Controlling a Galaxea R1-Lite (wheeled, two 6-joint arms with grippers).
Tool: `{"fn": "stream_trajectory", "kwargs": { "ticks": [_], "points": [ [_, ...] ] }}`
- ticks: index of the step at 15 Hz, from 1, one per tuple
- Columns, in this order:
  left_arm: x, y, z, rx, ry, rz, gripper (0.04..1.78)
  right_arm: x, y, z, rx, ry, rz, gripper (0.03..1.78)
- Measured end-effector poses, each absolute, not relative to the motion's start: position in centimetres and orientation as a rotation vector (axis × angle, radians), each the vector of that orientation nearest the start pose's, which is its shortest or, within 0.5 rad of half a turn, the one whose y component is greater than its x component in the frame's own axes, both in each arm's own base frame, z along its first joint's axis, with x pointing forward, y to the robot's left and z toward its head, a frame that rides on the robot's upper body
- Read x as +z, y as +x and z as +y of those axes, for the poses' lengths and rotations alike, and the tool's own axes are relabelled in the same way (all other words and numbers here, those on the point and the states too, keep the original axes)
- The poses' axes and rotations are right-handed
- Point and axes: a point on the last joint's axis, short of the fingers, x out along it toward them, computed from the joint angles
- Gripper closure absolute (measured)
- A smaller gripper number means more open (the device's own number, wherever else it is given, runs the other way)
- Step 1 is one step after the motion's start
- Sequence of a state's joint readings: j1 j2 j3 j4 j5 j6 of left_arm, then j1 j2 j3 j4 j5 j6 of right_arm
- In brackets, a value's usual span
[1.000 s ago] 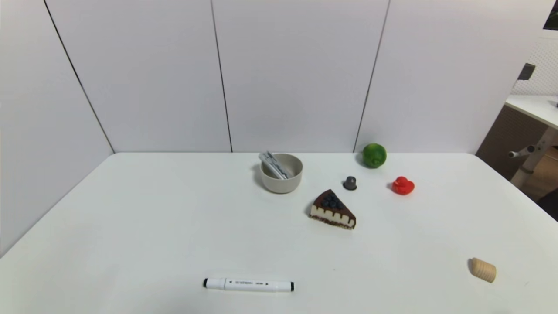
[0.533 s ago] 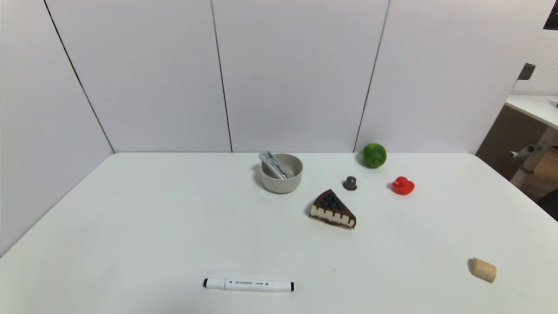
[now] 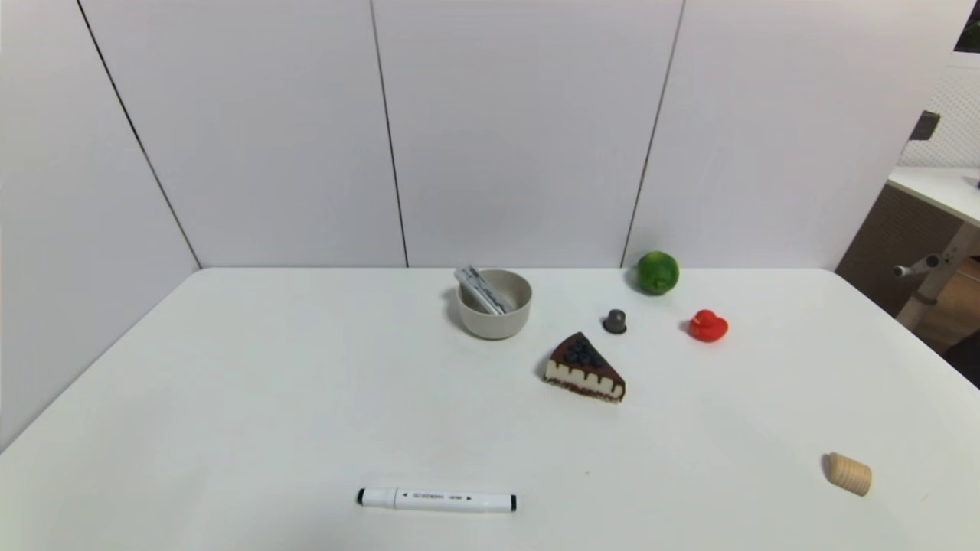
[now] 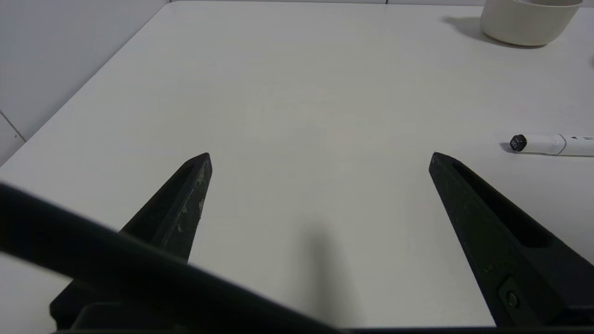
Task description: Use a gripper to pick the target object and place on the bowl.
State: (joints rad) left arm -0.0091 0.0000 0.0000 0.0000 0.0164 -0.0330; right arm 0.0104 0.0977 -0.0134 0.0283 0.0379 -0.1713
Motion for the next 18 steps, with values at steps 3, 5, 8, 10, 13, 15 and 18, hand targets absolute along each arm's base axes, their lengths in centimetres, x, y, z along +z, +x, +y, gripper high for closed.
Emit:
{"fn": "stream_trajectory", "kwargs": {
  "ticks": [3, 5, 8, 10, 13, 15, 18],
  "points": [
    [7.55, -2.28, 0.06, 0.007, -0.033, 0.000, 0.13, 7.63, -2.12, 0.06, 0.045, -0.136, 0.039, 0.12],
    [7.55, -2.28, 0.06, 0.007, -0.033, 0.000, 0.13, 7.57, -2.25, 0.06, 0.044, -0.130, 0.021, 0.12],
    [7.55, -2.28, 0.06, 0.007, -0.033, 0.000, 0.13, 7.52, -2.34, 0.06, 0.042, -0.110, 0.012, 0.12],
    [7.55, -2.28, 0.06, 0.007, -0.033, 0.000, 0.13, 7.52, -2.35, 0.06, 0.040, -0.101, 0.011, 0.12],
    [7.55, -2.28, 0.06, 0.007, -0.033, 0.000, 0.13, 7.53, -2.35, 0.02, 0.025, -0.075, 0.012, 0.11],
    [7.55, -2.28, 0.06, 0.007, -0.033, 0.000, 0.13, 7.54, -2.35, -0.01, 0.011, -0.062, 0.010, 0.11],
    [7.55, -2.28, 0.06, 0.007, -0.033, 0.000, 0.13, 7.51, -2.34, 0.00, 0.013, -0.063, 0.012, 0.11]
  ]
}}
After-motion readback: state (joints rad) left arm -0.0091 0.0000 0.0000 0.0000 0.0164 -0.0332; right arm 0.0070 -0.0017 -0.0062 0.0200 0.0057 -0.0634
